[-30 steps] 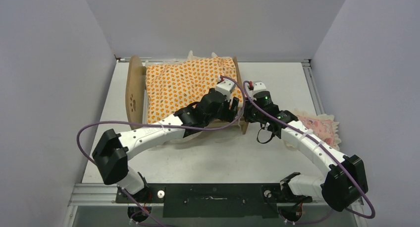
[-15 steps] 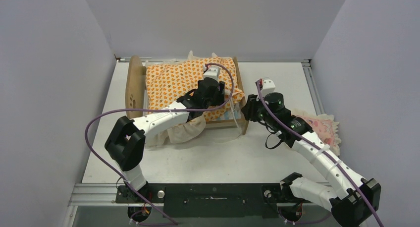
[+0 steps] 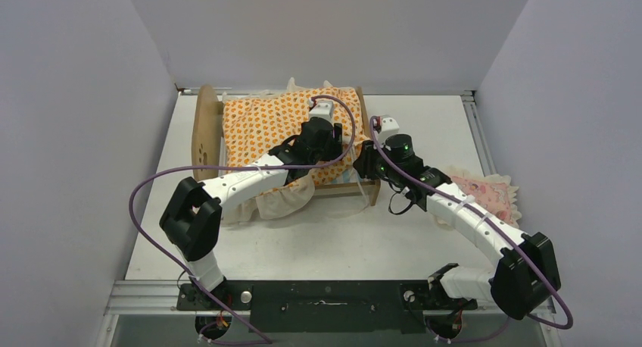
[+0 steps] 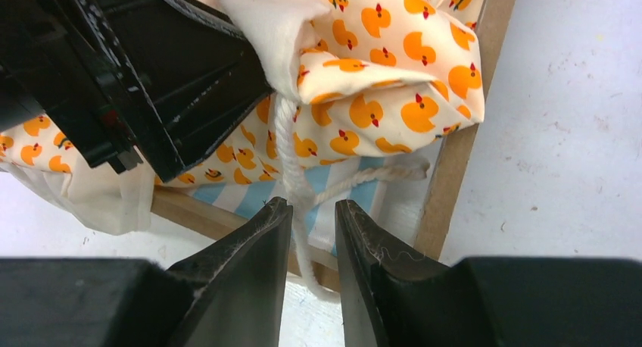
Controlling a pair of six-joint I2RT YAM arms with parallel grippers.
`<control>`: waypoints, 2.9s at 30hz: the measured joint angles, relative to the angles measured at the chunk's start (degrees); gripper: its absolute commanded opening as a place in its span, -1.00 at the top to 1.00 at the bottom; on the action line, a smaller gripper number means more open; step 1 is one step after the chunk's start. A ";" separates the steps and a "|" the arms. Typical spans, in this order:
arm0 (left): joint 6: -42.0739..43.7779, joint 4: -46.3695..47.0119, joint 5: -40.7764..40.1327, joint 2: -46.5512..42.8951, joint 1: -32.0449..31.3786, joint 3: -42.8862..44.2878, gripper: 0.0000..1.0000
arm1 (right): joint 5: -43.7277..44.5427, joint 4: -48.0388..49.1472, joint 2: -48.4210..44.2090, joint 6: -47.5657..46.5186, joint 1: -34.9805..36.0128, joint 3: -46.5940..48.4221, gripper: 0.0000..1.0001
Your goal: Set up the pet bed
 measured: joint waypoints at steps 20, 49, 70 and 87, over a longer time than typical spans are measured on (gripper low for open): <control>-0.13 0.13 0.92 0.00 0.33 -0.09 -0.10 | 4.13 -2.99 2.29 -7.69 -0.07 6.88 0.89; 0.83 1.70 1.53 0.00 0.57 -0.13 -0.15 | 10.34 -21.20 -0.98 -17.31 2.89 10.54 0.22; 7.93 -10.82 -3.30 -5.20 -6.58 0.94 -0.80 | 11.19 -9.35 -9.84 4.63 1.25 -8.83 0.46; 4.50 -23.30 -1.20 -28.92 -6.25 -6.80 -0.80 | 9.14 -1.03 -2.45 0.76 -6.97 -5.66 0.17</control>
